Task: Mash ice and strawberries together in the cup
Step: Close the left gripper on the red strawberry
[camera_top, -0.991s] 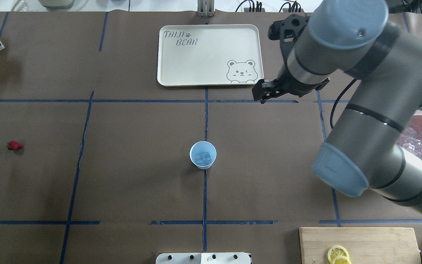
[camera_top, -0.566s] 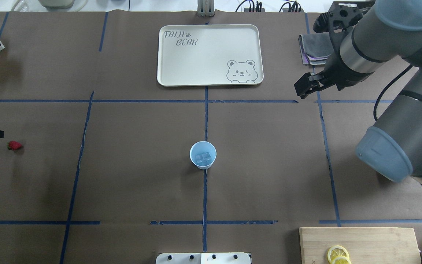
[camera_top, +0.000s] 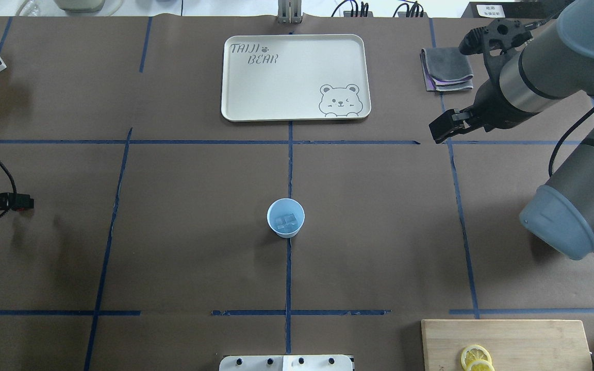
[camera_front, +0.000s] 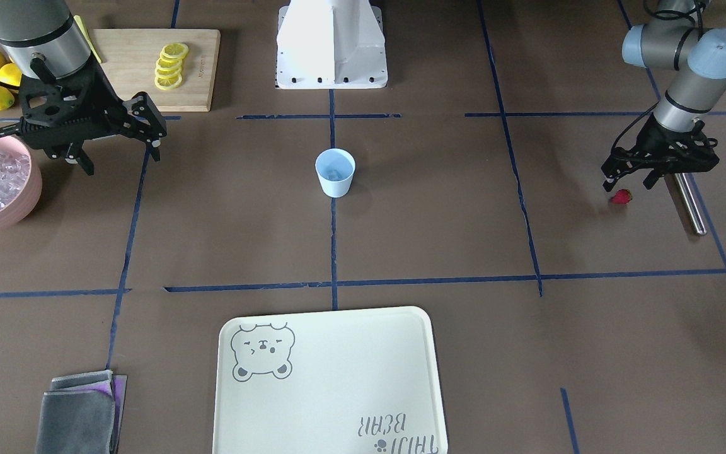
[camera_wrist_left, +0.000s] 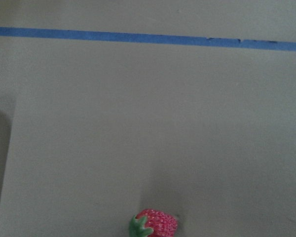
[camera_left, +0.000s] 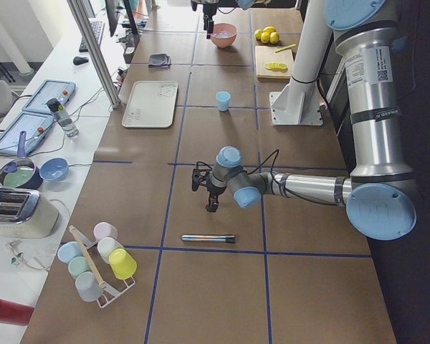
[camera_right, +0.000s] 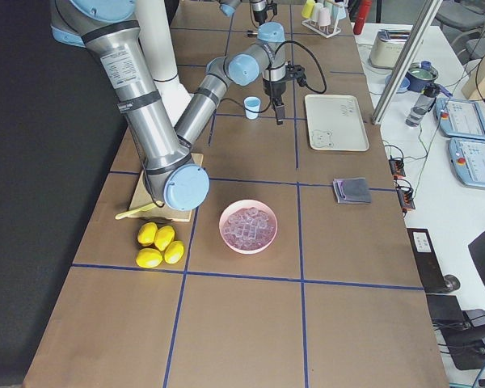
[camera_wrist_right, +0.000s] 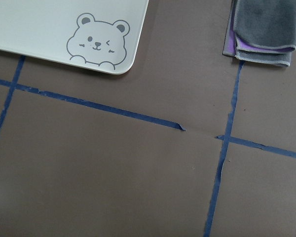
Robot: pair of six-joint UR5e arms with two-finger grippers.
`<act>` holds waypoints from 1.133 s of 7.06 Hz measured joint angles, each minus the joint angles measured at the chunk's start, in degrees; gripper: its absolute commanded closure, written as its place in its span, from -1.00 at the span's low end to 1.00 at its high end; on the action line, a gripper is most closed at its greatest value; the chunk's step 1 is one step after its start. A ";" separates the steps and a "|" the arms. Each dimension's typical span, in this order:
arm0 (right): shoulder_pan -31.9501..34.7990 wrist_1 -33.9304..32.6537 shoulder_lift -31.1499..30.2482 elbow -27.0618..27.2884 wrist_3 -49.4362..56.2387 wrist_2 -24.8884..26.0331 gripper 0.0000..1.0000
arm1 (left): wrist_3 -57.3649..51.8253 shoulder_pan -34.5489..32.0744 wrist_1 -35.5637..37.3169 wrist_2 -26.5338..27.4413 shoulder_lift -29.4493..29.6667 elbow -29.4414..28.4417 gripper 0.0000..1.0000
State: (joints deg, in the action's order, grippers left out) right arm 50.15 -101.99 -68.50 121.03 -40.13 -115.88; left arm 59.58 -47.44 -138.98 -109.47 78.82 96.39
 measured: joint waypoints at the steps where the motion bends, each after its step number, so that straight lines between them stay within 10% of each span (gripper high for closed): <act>1: 0.15 0.29 -0.07 -0.01 -0.13 -0.38 -0.99 | 0.00 0.11 -0.04 0.07 0.10 -0.47 -0.93; 8: 0.31 0.48 0.12 -0.08 -0.27 -1.09 -0.99 | -0.20 0.14 -0.06 -0.04 2.02 -3.02 -0.33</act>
State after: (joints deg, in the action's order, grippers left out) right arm 50.46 -101.51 -68.38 120.95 -40.40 -116.96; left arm 59.37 -47.30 -139.04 -109.51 80.84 93.37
